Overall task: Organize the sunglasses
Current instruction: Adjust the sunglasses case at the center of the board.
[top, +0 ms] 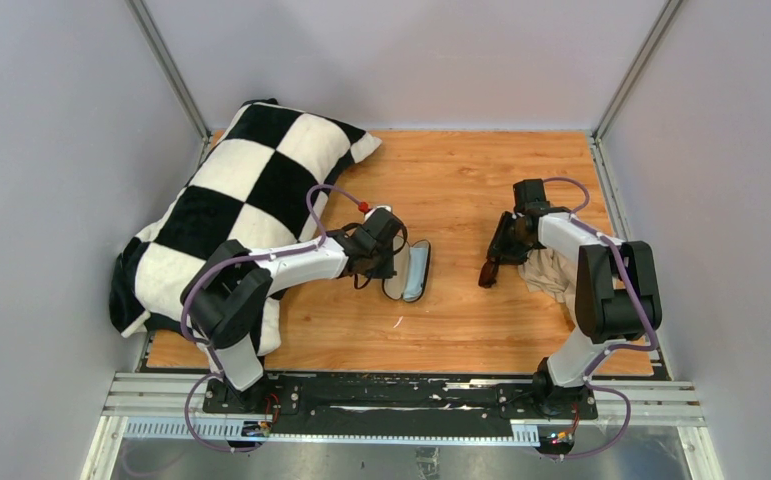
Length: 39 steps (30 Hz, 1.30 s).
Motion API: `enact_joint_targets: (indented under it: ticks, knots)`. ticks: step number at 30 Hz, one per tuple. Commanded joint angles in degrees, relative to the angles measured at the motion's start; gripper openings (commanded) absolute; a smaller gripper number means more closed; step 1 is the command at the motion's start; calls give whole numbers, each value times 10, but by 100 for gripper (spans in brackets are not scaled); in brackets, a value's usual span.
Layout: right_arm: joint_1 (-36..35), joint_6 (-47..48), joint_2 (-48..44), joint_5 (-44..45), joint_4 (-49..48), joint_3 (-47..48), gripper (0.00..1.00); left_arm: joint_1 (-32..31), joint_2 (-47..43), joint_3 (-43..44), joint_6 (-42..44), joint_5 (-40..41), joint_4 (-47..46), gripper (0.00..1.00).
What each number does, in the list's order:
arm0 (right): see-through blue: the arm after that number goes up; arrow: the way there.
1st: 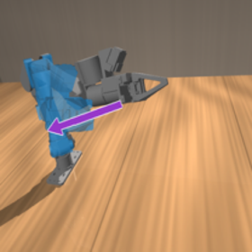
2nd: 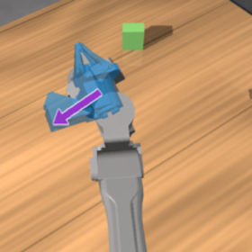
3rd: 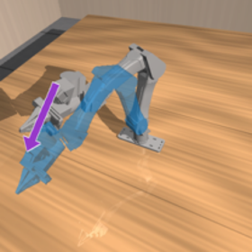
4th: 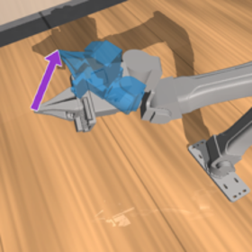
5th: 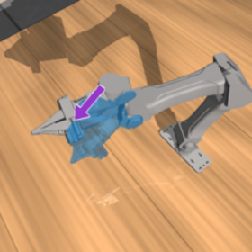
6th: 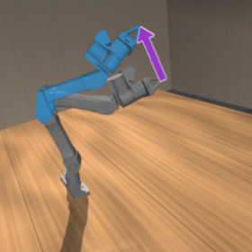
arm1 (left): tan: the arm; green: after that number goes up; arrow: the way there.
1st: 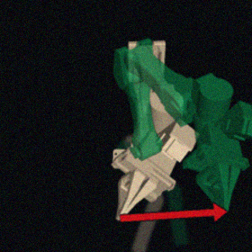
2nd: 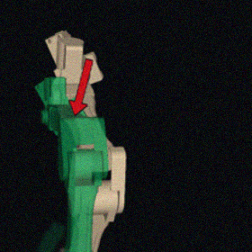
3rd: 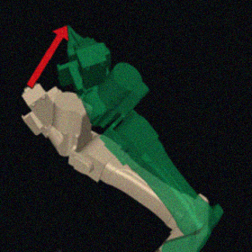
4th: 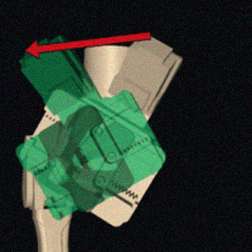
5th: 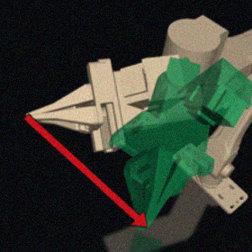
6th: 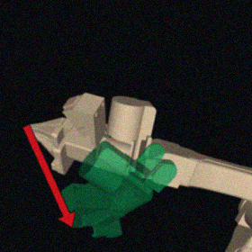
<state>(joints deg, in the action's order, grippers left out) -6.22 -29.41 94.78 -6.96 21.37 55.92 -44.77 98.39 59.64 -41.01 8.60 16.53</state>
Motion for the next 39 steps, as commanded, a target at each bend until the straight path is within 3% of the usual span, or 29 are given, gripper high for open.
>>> enact_joint_targets:
  ticks: [1,15,22,30,39]
  knots:
    - [-9,-8,-4,14,3,-1,41,-10,10,20,-11,3,-17,0]
    - [-9,-1,-14,13,0,-11,38,-34,45,57,17,-11,11,2]
    - [-9,6,-3,11,0,-14,38,-35,58,65,13,-17,20,24]
    - [-9,11,0,18,1,-11,47,-36,56,66,15,-29,16,49]
    - [-8,9,15,16,2,-4,49,-37,37,68,31,-32,18,59]
